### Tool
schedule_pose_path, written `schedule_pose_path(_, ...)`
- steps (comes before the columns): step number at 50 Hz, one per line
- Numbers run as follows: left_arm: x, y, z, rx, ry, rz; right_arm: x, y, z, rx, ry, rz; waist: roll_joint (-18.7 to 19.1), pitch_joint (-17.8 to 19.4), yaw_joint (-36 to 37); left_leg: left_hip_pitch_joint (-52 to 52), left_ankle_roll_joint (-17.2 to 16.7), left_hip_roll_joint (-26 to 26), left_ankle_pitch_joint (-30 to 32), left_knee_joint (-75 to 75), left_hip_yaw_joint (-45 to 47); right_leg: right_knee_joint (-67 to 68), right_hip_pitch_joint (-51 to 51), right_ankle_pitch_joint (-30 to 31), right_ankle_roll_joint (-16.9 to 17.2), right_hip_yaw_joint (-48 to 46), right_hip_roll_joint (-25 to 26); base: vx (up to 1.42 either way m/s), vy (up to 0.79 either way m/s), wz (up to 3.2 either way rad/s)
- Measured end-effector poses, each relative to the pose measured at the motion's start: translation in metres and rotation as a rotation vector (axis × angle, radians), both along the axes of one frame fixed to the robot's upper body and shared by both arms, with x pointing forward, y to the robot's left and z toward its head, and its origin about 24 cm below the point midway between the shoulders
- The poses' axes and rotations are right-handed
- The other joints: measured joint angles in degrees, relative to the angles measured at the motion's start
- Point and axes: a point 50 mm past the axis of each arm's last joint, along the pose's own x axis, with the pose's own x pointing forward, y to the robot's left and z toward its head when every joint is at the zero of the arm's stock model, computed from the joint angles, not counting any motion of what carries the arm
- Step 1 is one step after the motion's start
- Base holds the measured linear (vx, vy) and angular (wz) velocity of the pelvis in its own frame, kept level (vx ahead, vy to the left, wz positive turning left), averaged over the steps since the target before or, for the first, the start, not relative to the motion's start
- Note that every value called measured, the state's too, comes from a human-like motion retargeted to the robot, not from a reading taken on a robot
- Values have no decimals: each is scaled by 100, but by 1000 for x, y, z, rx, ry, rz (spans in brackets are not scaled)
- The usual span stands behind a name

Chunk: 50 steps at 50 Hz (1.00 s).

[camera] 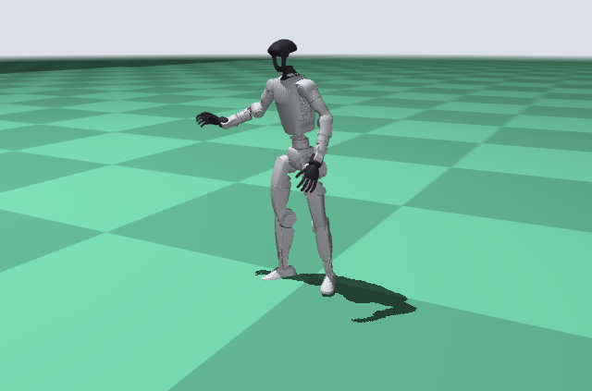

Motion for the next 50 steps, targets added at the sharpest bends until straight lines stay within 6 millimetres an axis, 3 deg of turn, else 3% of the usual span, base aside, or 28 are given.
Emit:
schedule_pose_path(3,-4,4,0,4,10,-17,21,25,28,-210,23,216,-131,-67,100,46,0,32,5,-39,31,2,10,7,0,13,59,0,0,0)
schedule_pose_path(9,-16,8,-1,-1,53,-93,46,100,83,-767,168,755,-336,-235,250,87,-23,130,31,-88,60,7,11,28,0,-4,196,-1,-5,-4)
schedule_pose_path(13,-20,10,-2,3,71,-134,47,121,116,-1047,209,857,-420,-332,328,63,-44,170,35,-90,-17,23,25,20,0,-89,215,0,0,12)
schedule_pose_path(15,-20,11,-1,6,72,-131,48,114,131,-1083,192,794,-454,-361,364,41,-47,169,28,-86,-87,32,44,8,0,-151,190,0,3,33)
schedule_pose_path(19,-17,14,0,21,62,-91,41,70,165,-982,53,484,-521,-384,428,-8,-47,131,11,-82,-264,45,99,-22,0,-298,93,1,5,41)
schedule_pose_path(23,-16,18,2,42,57,-53,16,20,206,-807,-208,100,-600,-391,470,-48,-57,76,2,-98,-423,47,152,-49,0,-426,-6,0,5,37)
schedule_pose_path(27,-22,25,1,55,74,-26,-15,-9,244,-662,-477,-168,-685,-390,474,-46,-83,36,3,-134,-482,41,180,-62,0,-468,-56,0,2,11)
schedule_pose_path(30,-31,29,1,64,97,-16,-25,-10,266,-681,-550,-219,-756,-381,454,-9,-102,33,3,-165,-428,30,178,-57,0,-416,-38,0,-1,-10)
schedule_pose_path(32,-38,32,-1,70,118,-21,-22,0,278,-801,-500,-173,-802,-379,433,31,-108,52,2,-181,-340,18,163,-42,0,-339,10,-1,-4,-39)
schedule_pose_path(37,-56,36,-4,72,189,-78,-3,53,295,-1272,-209,83,-885,-405,388,132,-114,163,14,-186,-32,-30,97,35,0,-94,224,-2,-9,-56)
schedule_pose_path(40,-60,37,-6,67,219,-113,4,78,299,-1441,-86,200,-908,-430,373,172,-119,250,33,-166,131,-63,62,97,0,20,366,-3,-12,-50)
schedule_pose_path(42,-58,37,-6,65,217,-112,5,78,302,-1437,-74,199,-900,-446,359,182,-122,298,47,-153,194,-86,49,135,0,57,438,-3,-10,-31)
schedule_pose_path(45,-48,36,-5,65,183,-76,2,58,307,-1287,-153,108,-854,-467,325,179,-123,343,63,-147,226,-112,40,176,0,66,499,-1,-4,-10)
schedule_pose_path(50,-26,36,2,53,83,46,-20,5,309,-770,-507,-97,-784,-481,245,168,-107,316,54,-176,157,-107,58,163,0,25,451,1,2,6)
